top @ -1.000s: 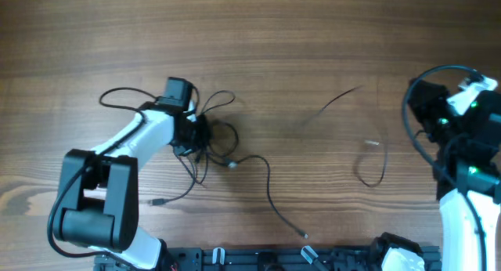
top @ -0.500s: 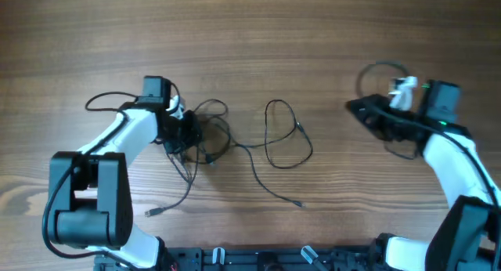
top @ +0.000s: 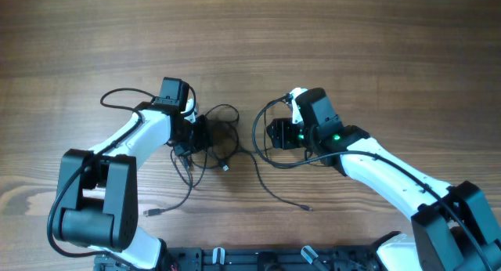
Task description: Untangle cables
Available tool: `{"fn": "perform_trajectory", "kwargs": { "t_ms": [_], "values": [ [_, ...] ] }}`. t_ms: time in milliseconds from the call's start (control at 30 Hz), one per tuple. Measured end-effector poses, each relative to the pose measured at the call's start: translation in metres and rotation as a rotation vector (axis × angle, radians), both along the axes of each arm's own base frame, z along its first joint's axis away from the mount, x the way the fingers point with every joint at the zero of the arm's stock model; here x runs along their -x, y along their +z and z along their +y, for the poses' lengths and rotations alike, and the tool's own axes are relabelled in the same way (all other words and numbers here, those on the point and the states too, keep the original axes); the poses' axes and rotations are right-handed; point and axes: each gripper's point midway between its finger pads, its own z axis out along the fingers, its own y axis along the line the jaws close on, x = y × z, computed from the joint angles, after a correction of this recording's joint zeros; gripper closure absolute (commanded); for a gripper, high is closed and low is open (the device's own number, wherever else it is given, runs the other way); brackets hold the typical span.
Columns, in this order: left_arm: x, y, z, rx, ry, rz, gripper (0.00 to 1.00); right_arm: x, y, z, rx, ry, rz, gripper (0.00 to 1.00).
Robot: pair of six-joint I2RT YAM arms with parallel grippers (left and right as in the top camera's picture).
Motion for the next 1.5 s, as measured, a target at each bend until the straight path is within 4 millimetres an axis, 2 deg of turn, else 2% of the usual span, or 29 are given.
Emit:
{"fn": "perform_trajectory", "kwargs": {
  "t_ms": [67, 100, 133, 200, 267, 300, 367, 400, 433, 467, 500, 667, 700, 800, 833, 900, 933, 1033, 1100, 1500],
  "values": [
    [0.0, 0.0, 0.0, 0.0, 0.0, 0.0, 0.96, 0.003, -0.001, 0.004, 0.014, 0.01, -0.008, 0.34],
    [0.0, 0.0, 0.0, 0.0, 0.0, 0.0, 0.96, 0.005, -0.002, 0.007, 0.017, -0.009, 0.0, 0.38],
    [0.0, 0.0, 0.0, 0.0, 0.0, 0.0, 0.96, 0.006, -0.003, 0.007, 0.017, -0.023, 0.006, 0.39],
    [0.0, 0.0, 0.0, 0.0, 0.0, 0.002, 0.96, 0.01, -0.007, 0.008, 0.0, -0.086, 0.053, 0.37],
    [0.001, 0.0, 0.0, -0.001, 0.0, 0.004, 0.96, 0.019, -0.009, -0.002, 0.08, -0.112, 0.128, 0.33],
    [0.001, 0.0, 0.0, 0.0, 0.0, 0.003, 0.96, 0.016, 0.002, -0.005, 0.126, -0.111, 0.14, 0.33],
    [0.001, -0.001, 0.0, -0.001, 0.0, 0.003, 0.96, -0.018, 0.067, 0.006, 0.154, -0.092, 0.044, 0.3],
    [0.0, -0.001, 0.0, -0.002, 0.0, 0.0, 0.96, -0.018, 0.084, 0.003, 0.217, -0.075, 0.079, 0.3],
    [0.001, -0.001, 0.001, -0.005, 0.001, 0.003, 0.96, -0.032, 0.104, 0.009, 0.245, -0.06, 0.078, 0.28],
    [0.001, -0.001, 0.001, -0.008, 0.0, 0.004, 0.95, -0.039, 0.11, 0.013, 0.27, -0.05, 0.099, 0.24],
    [0.001, -0.002, 0.002, -0.014, 0.001, 0.002, 0.96, -0.042, 0.108, 0.015, 0.287, -0.047, 0.125, 0.21],
    [0.0, -0.002, 0.004, -0.025, 0.003, -0.003, 0.94, -0.035, 0.048, 0.02, 0.294, -0.137, 0.292, 0.2],
    [-0.002, -0.002, 0.004, -0.025, 0.003, -0.011, 0.94, -0.025, 0.033, 0.021, 0.301, -0.158, 0.328, 0.21],
    [-0.003, -0.002, 0.004, -0.024, 0.003, -0.016, 0.94, -0.006, 0.004, 0.032, 0.292, -0.183, 0.361, 0.22],
    [-0.003, -0.002, 0.004, -0.024, 0.003, -0.016, 0.94, 0.0, -0.006, 0.033, 0.289, -0.192, 0.372, 0.27],
    [-0.003, -0.002, 0.004, -0.024, 0.003, -0.016, 0.94, 0.008, -0.037, 0.03, 0.259, -0.252, 0.389, 0.3],
    [-0.003, -0.002, 0.004, -0.024, 0.003, -0.016, 0.94, 0.013, -0.043, 0.026, 0.267, -0.266, 0.405, 0.34],
    [-0.003, -0.002, 0.004, -0.024, 0.003, -0.016, 0.94, 0.01, -0.054, 0.028, 0.228, -0.308, 0.388, 0.42],
    [-0.003, -0.002, 0.004, -0.025, 0.003, -0.013, 0.94, 0.002, -0.052, 0.032, 0.193, -0.344, 0.365, 0.42],
    [-0.003, -0.002, 0.004, -0.024, 0.003, -0.016, 0.9, 0.005, -0.054, 0.026, 0.213, -0.365, 0.376, 0.38]
  ]
}}
